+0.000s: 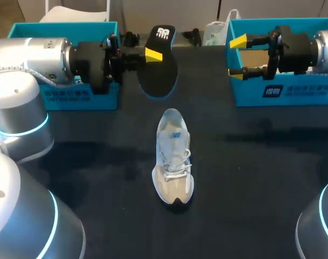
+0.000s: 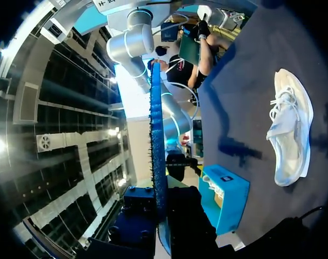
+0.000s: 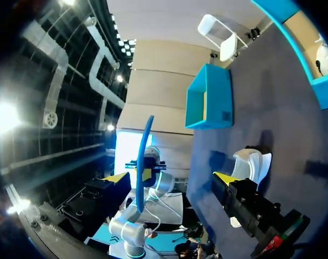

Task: Take the shoe out of the shoebox, open the shoe tongue, remove and reinsert the insole, then place the shoe into the shoebox

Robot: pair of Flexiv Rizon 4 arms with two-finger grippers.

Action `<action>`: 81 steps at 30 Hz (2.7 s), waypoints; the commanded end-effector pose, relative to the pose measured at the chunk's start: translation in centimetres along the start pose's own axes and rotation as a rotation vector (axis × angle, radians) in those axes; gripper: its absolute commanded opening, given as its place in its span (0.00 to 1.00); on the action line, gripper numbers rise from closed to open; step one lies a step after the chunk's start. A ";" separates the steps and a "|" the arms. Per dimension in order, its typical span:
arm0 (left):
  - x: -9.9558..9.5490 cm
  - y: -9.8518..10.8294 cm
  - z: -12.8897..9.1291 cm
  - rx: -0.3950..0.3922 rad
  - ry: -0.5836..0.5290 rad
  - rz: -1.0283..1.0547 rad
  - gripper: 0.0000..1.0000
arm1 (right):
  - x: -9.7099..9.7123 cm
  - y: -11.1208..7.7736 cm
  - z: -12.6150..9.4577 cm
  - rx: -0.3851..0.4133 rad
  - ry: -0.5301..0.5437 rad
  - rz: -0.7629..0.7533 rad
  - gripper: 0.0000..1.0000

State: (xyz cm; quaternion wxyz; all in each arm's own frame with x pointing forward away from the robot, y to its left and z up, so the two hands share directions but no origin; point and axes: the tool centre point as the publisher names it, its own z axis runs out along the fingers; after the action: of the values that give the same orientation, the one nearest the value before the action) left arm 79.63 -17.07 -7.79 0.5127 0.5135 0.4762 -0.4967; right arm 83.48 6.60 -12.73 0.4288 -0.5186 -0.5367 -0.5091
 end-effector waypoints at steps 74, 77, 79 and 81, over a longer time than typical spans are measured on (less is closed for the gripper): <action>2.2 -1.8 1.8 -0.078 0.216 -2.804 0.00 | 0.0 0.0 0.1 0.000 -0.001 0.000 1.00; 2.9 -1.7 2.0 -0.063 0.205 -2.884 0.00 | 0.0 0.0 0.1 0.000 -0.001 0.000 1.00; 3.5 -1.5 2.1 -0.062 0.201 -2.906 0.00 | 0.0 0.0 0.1 0.000 -0.001 0.000 1.00; 4.2 -1.2 2.2 -0.046 0.190 -2.981 0.00 | 0.0 0.0 0.1 0.000 -0.001 0.000 1.00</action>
State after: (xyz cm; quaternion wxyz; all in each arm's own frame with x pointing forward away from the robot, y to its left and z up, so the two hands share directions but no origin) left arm 77.81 -18.77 -11.08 -0.3005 -0.2387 0.7005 -0.6017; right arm 83.55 6.55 -12.78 0.4297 -0.5178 -0.5372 -0.5086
